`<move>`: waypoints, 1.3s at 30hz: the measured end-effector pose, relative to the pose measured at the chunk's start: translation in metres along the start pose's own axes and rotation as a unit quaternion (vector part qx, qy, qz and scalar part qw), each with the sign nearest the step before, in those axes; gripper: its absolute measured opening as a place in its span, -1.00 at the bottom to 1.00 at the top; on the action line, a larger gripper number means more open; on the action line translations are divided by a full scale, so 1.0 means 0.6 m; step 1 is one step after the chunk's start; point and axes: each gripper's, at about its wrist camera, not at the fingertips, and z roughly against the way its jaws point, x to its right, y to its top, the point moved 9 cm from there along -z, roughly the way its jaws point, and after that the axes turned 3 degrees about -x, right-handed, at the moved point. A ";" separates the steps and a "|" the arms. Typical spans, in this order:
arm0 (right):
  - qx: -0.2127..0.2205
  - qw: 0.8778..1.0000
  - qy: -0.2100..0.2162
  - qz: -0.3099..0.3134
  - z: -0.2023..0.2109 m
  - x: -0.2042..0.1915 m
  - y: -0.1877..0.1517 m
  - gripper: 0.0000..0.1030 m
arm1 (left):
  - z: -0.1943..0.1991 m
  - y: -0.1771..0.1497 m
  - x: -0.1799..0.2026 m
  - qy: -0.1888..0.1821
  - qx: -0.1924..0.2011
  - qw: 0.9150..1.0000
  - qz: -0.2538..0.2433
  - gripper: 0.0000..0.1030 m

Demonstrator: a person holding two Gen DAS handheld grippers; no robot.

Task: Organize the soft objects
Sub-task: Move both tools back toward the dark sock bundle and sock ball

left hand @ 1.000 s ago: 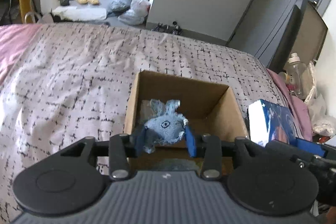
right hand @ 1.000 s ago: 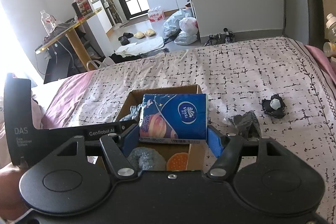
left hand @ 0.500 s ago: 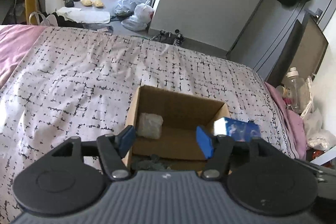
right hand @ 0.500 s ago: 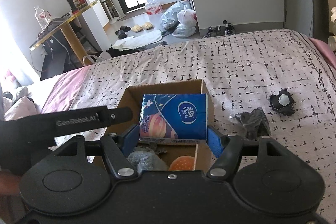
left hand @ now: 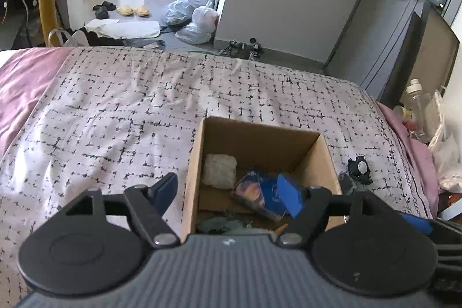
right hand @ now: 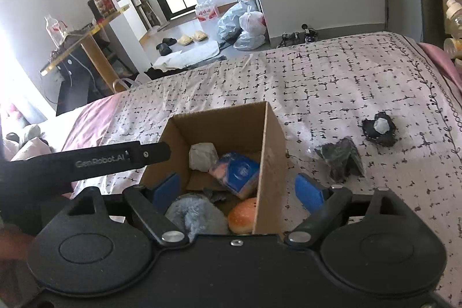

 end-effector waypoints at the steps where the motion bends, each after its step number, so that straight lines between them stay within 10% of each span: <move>1: 0.000 1.000 0.000 0.000 0.005 0.003 -0.001 0.67 | 0.001 -0.001 0.000 0.002 0.000 1.000 -0.001 0.46; 24: 0.027 0.999 0.030 0.012 0.110 0.083 -0.025 0.75 | 0.075 -0.064 0.052 0.075 0.036 0.996 -0.022 1.00; 39: 0.064 0.998 0.026 -0.009 0.149 0.158 -0.027 1.00 | 0.101 -0.094 0.154 0.046 0.058 0.997 -0.037 1.00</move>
